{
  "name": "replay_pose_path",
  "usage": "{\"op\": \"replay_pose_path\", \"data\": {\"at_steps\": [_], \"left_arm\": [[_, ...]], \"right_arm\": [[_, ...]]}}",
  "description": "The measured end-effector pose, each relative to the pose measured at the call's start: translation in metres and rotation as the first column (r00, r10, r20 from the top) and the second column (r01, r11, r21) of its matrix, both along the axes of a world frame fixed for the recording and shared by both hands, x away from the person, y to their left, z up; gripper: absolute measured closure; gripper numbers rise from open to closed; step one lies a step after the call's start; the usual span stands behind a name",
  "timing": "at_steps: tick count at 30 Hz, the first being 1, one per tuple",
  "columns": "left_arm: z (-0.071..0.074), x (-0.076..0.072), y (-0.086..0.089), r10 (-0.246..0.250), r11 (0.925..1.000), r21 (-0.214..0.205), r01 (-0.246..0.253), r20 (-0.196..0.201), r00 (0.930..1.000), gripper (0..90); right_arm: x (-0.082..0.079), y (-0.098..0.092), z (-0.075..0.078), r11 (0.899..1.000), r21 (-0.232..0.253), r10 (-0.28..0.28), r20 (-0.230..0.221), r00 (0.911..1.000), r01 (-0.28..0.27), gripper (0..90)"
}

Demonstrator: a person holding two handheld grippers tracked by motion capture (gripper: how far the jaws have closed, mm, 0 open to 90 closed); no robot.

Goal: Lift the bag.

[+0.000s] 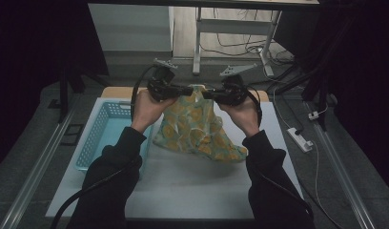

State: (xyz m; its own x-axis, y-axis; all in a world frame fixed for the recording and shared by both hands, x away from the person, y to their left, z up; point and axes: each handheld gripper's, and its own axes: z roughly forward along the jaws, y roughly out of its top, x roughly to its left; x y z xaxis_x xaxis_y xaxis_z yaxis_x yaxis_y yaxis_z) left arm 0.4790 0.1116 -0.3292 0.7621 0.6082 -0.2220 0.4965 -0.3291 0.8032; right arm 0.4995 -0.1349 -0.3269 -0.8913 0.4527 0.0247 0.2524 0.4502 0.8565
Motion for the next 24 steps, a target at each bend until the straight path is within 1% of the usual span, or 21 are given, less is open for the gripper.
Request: {"op": "replay_pose_path", "data": {"at_steps": [5,7,9,15,18,20,24], "left_arm": [[-0.007,0.001,0.000,0.003,1.0000,0.002,-0.003,-0.007,1.0000,88.1],[-0.008,0.001,0.001,0.001,1.0000,0.004,-0.001,-0.003,1.0000,85.9],[-0.008,0.000,0.001,0.001,1.0000,0.003,-0.001,0.010,1.0000,82.5],[-0.007,-0.006,0.007,0.008,0.9999,0.011,-0.009,0.031,0.9995,72.4],[-0.006,-0.011,0.010,0.015,0.9998,0.014,-0.015,0.045,0.9989,66.0],[-0.005,-0.014,0.013,0.017,0.9998,0.013,-0.018,0.057,0.9982,61.6],[-0.008,-0.020,0.020,0.010,0.9997,0.020,-0.011,0.067,0.9977,53.5]], "right_arm": [[0.000,0.000,-0.003,1.000,0.001,-0.003,-0.007,1.0000,0.003,85.9],[-0.001,0.000,-0.003,1.000,0.000,-0.003,-0.005,1.0000,0.003,84.6],[-0.002,0.001,-0.002,1.000,0.004,0.002,-0.007,1.0000,-0.002,83.1],[-0.006,0.002,0.002,1.000,0.004,0.015,-0.004,0.9999,-0.015,78.1],[-0.007,0.000,0.005,1.000,0.019,0.014,-0.003,0.9999,-0.014,74.4],[-0.008,-0.002,0.007,1.000,0.021,0.013,-0.001,0.9999,-0.013,71.4],[-0.011,-0.006,0.007,1.000,0.026,0.013,-0.003,0.9999,-0.013,65.7]]}}
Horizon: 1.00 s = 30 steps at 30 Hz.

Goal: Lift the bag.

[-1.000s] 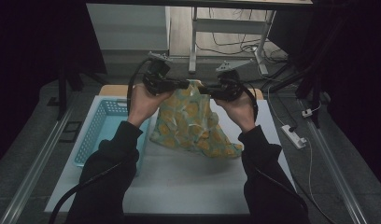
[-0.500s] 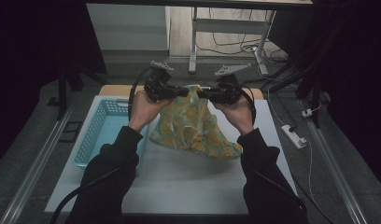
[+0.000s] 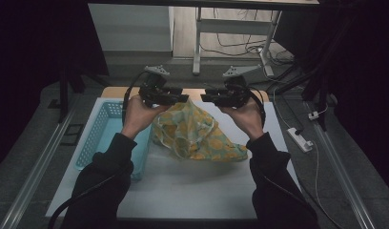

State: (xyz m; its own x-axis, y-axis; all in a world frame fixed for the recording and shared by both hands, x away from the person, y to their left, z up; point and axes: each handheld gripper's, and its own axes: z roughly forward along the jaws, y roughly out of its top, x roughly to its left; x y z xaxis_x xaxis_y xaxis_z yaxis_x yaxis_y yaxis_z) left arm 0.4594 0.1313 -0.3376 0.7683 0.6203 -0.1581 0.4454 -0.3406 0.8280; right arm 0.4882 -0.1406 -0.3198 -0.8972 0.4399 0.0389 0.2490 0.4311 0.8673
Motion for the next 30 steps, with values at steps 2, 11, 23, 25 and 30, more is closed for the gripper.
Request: {"op": "replay_pose_path", "data": {"at_steps": [2,11,23,25,30], "left_arm": [[-0.002,-0.004,0.002,0.002,1.0000,0.006,-0.002,0.004,1.0000,49.5],[-0.013,-0.021,0.010,0.020,0.9997,0.012,-0.020,0.006,0.9998,31.6],[-0.040,-0.043,0.017,0.028,0.9995,0.017,-0.028,-0.026,0.9993,13.5],[-0.046,-0.047,0.019,0.040,0.9988,0.029,-0.039,-0.031,0.9987,12.1],[-0.061,-0.056,0.027,0.067,0.9972,0.035,-0.065,-0.039,0.9970,10.8]], "right_arm": [[-0.002,-0.002,-0.001,1.000,0.002,-0.003,0.002,1.0000,0.003,63.5],[-0.011,-0.007,-0.007,1.000,0.005,-0.008,0.008,0.9999,0.008,52.5],[-0.023,-0.008,-0.027,1.000,0.006,-0.016,0.007,0.9999,0.015,35.7],[-0.025,-0.009,-0.030,1.000,-0.001,-0.014,0.007,0.9999,0.014,34.1],[-0.030,-0.010,-0.040,1.000,-0.004,-0.021,0.000,0.9998,0.021,28.9]]}}
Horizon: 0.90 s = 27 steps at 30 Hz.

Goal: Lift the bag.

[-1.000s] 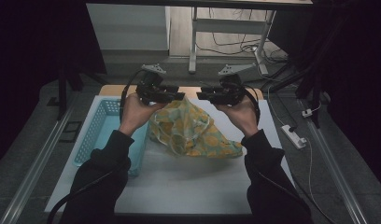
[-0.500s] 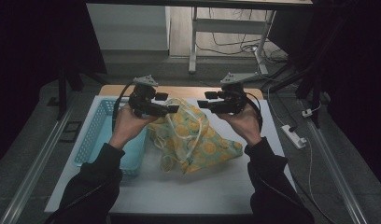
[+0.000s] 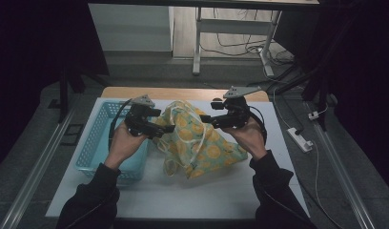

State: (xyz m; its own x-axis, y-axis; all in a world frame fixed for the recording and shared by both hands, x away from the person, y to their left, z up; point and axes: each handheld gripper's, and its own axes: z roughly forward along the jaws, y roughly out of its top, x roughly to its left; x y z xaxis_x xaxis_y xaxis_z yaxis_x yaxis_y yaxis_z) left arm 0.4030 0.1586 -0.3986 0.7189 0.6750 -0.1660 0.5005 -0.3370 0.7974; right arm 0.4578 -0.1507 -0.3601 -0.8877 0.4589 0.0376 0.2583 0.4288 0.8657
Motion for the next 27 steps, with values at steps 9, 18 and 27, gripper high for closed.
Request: {"op": "replay_pose_path", "data": {"at_steps": [9,18,27], "left_arm": [[-0.021,-0.017,0.012,0.017,0.9998,-0.011,-0.017,0.001,0.9998,3.5],[-0.035,-0.028,0.017,0.008,0.9995,-0.030,-0.008,-0.020,0.9998,0.2],[-0.044,-0.043,0.022,-0.016,0.9998,-0.014,0.016,-0.032,0.9994,0.0]], "right_arm": [[-0.007,0.001,-0.019,1.000,-0.005,-0.013,-0.002,0.9999,0.013,14.0],[-0.014,0.000,-0.038,1.000,-0.006,0.001,-0.002,1.0000,-0.001,6.2],[-0.017,-0.012,-0.050,1.000,-0.007,-0.022,0.010,0.9997,0.022,0.0]]}}
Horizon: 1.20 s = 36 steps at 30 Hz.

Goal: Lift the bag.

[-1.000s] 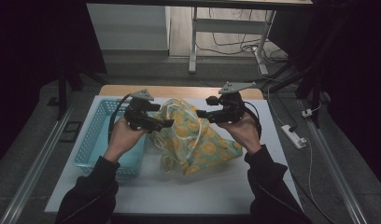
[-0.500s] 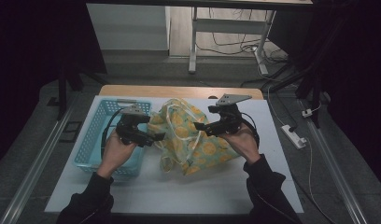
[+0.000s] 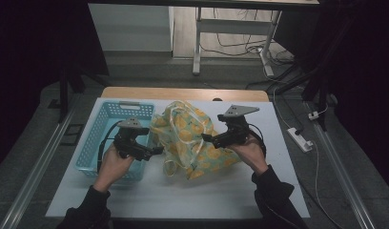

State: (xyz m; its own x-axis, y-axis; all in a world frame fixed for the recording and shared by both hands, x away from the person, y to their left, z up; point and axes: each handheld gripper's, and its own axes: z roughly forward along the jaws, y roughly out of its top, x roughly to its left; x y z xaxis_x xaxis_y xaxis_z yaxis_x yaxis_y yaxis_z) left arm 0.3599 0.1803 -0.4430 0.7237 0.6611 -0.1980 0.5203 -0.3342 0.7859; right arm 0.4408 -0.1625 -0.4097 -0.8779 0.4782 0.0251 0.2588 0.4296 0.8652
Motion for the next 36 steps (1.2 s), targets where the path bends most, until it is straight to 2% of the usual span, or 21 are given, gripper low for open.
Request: {"op": "replay_pose_path", "data": {"at_steps": [3,6,13,27,36], "left_arm": [[-0.003,-0.006,0.001,0.003,1.0000,0.001,-0.003,-0.008,1.0000,0.0],[-0.005,-0.010,0.004,0.007,0.9999,-0.016,-0.007,-0.007,1.0000,0.0],[-0.009,-0.023,0.007,0.016,0.9995,-0.026,-0.016,-0.004,0.9999,0.0],[-0.018,-0.055,0.020,0.046,0.9988,-0.015,-0.046,-0.005,0.9989,0.0],[-0.026,-0.079,0.037,0.089,0.9951,-0.041,-0.090,-0.020,0.9958,0.1]], "right_arm": [[-0.005,-0.003,-0.003,0.999,-0.022,-0.022,0.023,0.9995,0.023,0.0],[-0.010,-0.006,-0.006,0.998,-0.050,-0.041,0.042,0.9983,0.043,0.0],[-0.020,-0.014,-0.014,0.995,-0.088,-0.043,0.022,0.9988,0.045,0.0],[-0.043,-0.032,-0.017,0.994,-0.074,-0.073,0.021,0.9971,0.074,0.0],[-0.059,-0.047,-0.023,0.991,-0.090,-0.099,0.021,0.9949,0.100,0.0]]}}
